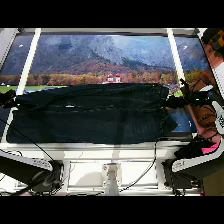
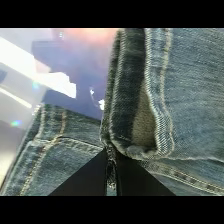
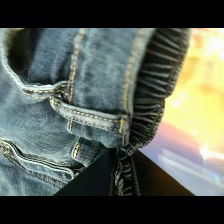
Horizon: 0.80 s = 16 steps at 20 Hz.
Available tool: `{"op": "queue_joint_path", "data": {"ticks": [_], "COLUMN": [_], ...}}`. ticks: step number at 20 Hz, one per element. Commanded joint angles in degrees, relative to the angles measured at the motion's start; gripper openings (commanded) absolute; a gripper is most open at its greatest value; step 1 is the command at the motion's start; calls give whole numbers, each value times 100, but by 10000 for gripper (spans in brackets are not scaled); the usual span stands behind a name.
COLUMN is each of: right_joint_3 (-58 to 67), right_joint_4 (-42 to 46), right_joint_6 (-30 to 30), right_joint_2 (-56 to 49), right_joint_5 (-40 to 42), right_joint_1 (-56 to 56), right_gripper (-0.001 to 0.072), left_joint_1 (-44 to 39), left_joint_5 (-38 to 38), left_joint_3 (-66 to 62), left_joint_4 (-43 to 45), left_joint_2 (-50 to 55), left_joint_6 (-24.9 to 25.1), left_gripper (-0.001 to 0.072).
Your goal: Fold the clothes and pants, and hang the long-sleeved shirts on hangers.
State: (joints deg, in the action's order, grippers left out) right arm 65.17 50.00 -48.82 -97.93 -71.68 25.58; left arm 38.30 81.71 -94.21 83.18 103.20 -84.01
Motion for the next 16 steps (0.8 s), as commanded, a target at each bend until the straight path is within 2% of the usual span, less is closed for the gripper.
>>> {"op": "queue_joint_path", "data": {"ticks": [1, 5, 7, 11, 16], "right_joint_3": [50, 149, 149, 149, 133], "right_joint_4": [-896, -868, -566, 459, 1054], "right_joint_6": [511, 507, 444, -466, -1126], "right_joint_2": [-33, 219, 404, 748, 876], "right_joint_5": [15, 330, 546, 951, 752], "right_joint_1": [9, 15, 33, 282, 743], "right_gripper": [36, 35, 34, 35, 34], "left_joint_1": [-2, 0, 2, 0, -66], "left_joint_5": [-7, -7, -39, -109, -44], "left_joint_3": [0, 0, 0, 0, 7], "left_joint_4": [-133, -131, -116, -116, -133], "left_joint_2": [2, 2, 2, 2, 15], "left_joint_6": [2, 90, 87, 90, 83], "left_gripper": [34, 34, 34, 34, 33]}}
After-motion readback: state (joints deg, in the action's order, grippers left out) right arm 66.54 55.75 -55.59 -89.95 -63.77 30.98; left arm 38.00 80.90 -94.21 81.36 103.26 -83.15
